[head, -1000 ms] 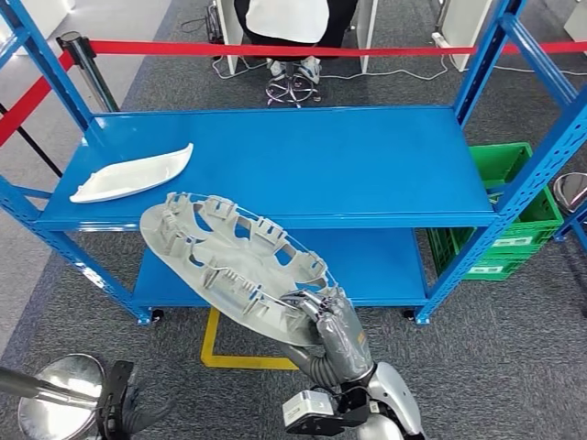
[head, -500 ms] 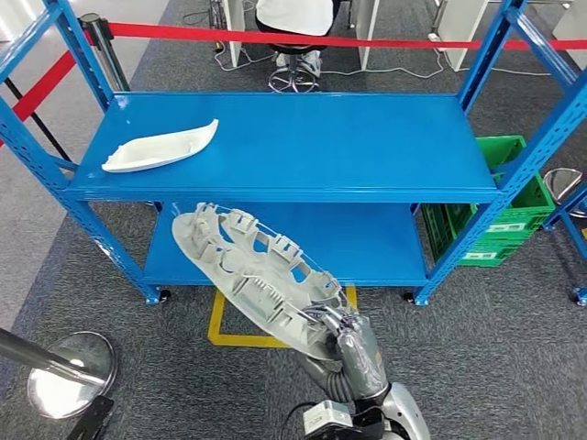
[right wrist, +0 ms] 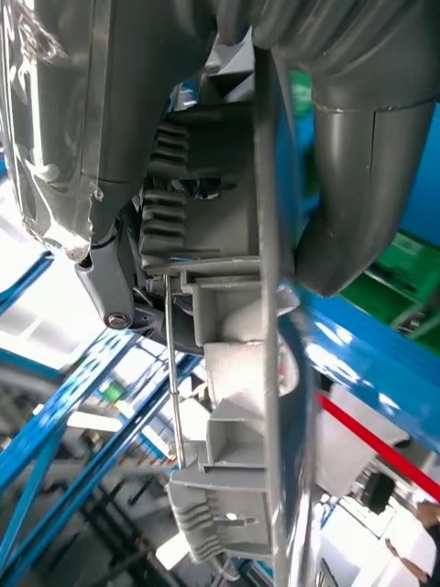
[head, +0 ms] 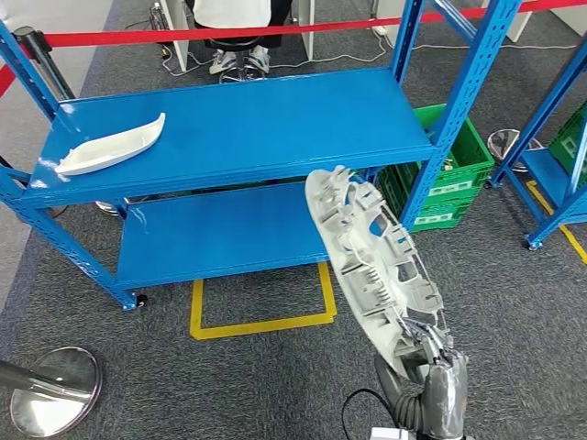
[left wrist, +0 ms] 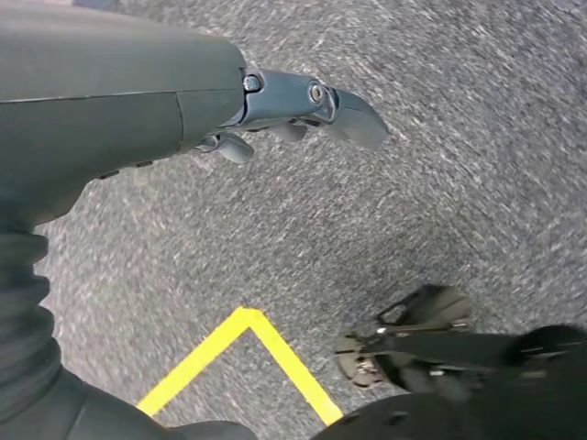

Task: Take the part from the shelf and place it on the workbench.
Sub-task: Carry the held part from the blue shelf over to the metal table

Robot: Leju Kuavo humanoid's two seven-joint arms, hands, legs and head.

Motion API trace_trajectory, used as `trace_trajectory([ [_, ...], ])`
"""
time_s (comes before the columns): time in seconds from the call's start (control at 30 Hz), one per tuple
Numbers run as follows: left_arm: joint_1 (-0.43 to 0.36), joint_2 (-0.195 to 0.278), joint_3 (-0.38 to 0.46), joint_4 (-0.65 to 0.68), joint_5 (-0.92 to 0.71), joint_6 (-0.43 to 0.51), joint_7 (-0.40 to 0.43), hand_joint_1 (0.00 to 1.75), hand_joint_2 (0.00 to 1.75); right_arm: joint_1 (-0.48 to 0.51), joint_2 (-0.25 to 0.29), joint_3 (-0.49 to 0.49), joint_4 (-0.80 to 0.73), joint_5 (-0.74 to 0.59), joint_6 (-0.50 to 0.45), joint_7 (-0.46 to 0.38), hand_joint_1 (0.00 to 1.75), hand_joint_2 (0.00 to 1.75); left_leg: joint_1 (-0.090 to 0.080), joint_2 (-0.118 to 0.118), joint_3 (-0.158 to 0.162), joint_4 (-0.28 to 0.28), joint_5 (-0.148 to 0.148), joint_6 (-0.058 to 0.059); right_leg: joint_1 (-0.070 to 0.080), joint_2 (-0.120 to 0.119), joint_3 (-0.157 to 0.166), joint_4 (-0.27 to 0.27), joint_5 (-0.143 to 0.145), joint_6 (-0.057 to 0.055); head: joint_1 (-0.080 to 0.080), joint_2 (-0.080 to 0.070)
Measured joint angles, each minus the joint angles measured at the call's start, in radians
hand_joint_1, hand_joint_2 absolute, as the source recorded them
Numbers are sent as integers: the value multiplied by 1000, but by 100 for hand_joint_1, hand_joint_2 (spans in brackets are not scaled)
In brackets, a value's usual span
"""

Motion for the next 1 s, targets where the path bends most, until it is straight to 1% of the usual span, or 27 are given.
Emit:
trace_trajectory([
  [0.07,-7,-3,-10,2,-8,-5,0,0,175,21,0,-34,-26,58,-2,-9,175,175,4,-40,100,-142,3,6,-1,14,-21,6,21,14,1,0],
  [0.1,-9,-5,-15,3,-11,-6,0,0,175,29,0,-54,-40,82,-3,-13,175,175,3,-52,125,-185,-5,12,-2,21,-29,5,33,21,2,0],
  [0.13,-9,-7,-19,5,-15,-7,0,0,175,37,1,-76,-53,109,-3,-18,175,175,0,-52,133,-206,-8,22,-2,28,-36,2,46,28,3,0],
  [0.17,-7,-9,-23,7,-20,-8,0,0,175,45,3,-100,-65,134,-4,-24,175,175,-1,-41,124,-205,-2,31,-4,33,-41,-2,58,34,3,0],
  [0.2,-5,-9,-28,8,-25,-8,0,0,175,54,7,-125,-76,157,-4,-32,175,175,-1,-30,116,-204,6,40,-6,26,-48,-1,55,39,4,0],
  [0.23,-3,-10,-32,10,-30,-8,0,0,175,63,11,-149,-86,175,-4,-41,175,175,-1,-17,107,-204,16,49,-6,11,-56,15,31,43,7,0],
  [0.27,0,-10,-34,11,-33,-9,0,0,175,69,14,-172,-95,186,-5,-48,175,175,-1,-4,97,-204,26,56,-6,-10,-68,53,-14,46,9,0],
  [0.33,2,-8,-38,13,-38,-10,0,0,175,76,22,-209,-110,201,-5,-58,175,175,-5,20,74,-203,46,64,-7,-43,-96,183,-127,52,13,0],
  [0.37,3,-8,-40,13,-40,-11,0,0,175,78,27,-225,-115,210,-5,-62,175,175,-7,33,60,-202,57,64,-7,-49,-104,250,-159,54,14,0],
  [0.4,2,-9,-42,14,-41,-11,0,0,175,82,33,-240,-121,220,-5,-66,175,175,-7,46,46,-200,67,63,-7,-51,-101,296,-165,55,13,0],
  [0.43,2,-9,-45,14,-43,-11,0,0,175,86,39,-256,-127,231,-5,-71,175,175,-8,59,32,-198,77,61,-7,-53,-82,309,-148,57,14,0],
  [0.47,2,-10,-47,15,-45,-11,0,0,175,89,45,-271,-134,241,-5,-77,175,175,-7,72,19,-196,85,58,-8,-58,-44,283,-120,57,13,0],
  [0.5,1,-12,-49,15,-47,-11,0,0,175,92,53,-285,-141,252,-5,-84,175,175,-8,83,9,-194,93,54,-9,-71,10,226,-98,58,13,0],
  [0.53,1,-14,-51,16,-50,-11,0,0,175,92,62,-300,-150,264,-5,-97,175,175,-9,93,0,-191,100,49,-7,-91,74,146,-96,60,14,0],
  [0.57,1,-15,-52,17,-53,-11,0,0,175,92,76,-318,-159,276,-5,-116,175,175,-12,102,-5,-188,106,44,-6,-108,127,72,-106,57,14,0],
  [0.6,1,-16,-53,17,-56,-11,0,0,175,93,91,-338,-169,289,-5,-140,175,175,-14,110,-7,-185,112,39,-4,-120,159,20,-120,53,14,0],
  [0.63,0,-17,-53,17,-58,-11,0,0,175,93,109,-360,-177,299,-5,-164,175,175,-15,119,-8,-184,119,34,0,-120,170,-7,-131,47,14,0],
  [0.67,-1,-17,-53,18,-59,-11,0,0,175,94,125,-381,-185,307,-5,-183,175,175,-14,128,-9,-184,125,30,0,-113,163,-10,-129,37,13,0],
  [0.7,-1,-17,-53,18,-59,-11,0,0,175,95,139,-401,-192,311,-5,-195,175,175,-12,125,-11,-181,122,24,0,-104,151,-7,-122,28,13,0],
  [0.73,-1,-18,-53,18,-59,-11,0,0,175,95,151,-416,-197,313,-5,-200,175,175,-11,109,-17,-169,102,17,-1,-96,140,-5,-113,17,13,0],
  [0.77,0,-18,-53,19,-59,-11,0,0,175,93,161,-428,-202,314,-5,-202,175,175,-10,85,-27,-140,66,12,-2,-87,129,-6,-102,6,12,0],
  [0.83,2,-19,-54,20,-59,-11,0,0,175,92,179,-446,-209,315,-5,-202,175,175,-10,37,-60,-28,-35,8,-2,-65,103,-5,-77,-7,11,0],
  [0.87,3,-19,-54,20,-59,-11,0,0,175,92,185,-452,-210,316,-5,-202,175,175,-11,28,-75,35,-70,10,0,-53,87,-4,-63,-9,11,0],
  [0.9,3,-19,-54,21,-59,-11,0,0,175,93,191,-459,-210,318,-5,-204,175,175,-13,24,-81,79,-82,13,2,-39,70,-3,-50,-10,11,0],
  [0.93,3,-20,-54,21,-59,-11,0,0,175,94,196,-466,-210,322,-5,-209,175,175,-14,22,-72,91,-72,18,4,-26,54,-3,-37,-10,11,0],
  [0.97,2,-20,-54,21,-59,-11,0,0,175,94,202,-473,-212,327,-5,-216,175,175,-16,18,-48,69,-46,24,6,-13,38,-2,-25,-10,11,0],
  [1.0,0,-20,-54,21,-59,-11,0,0,175,93,208,-480,-215,332,-5,-224,175,175,-18,8,-8,15,-16,33,7,0,24,-2,-12,-10,11,0],
])
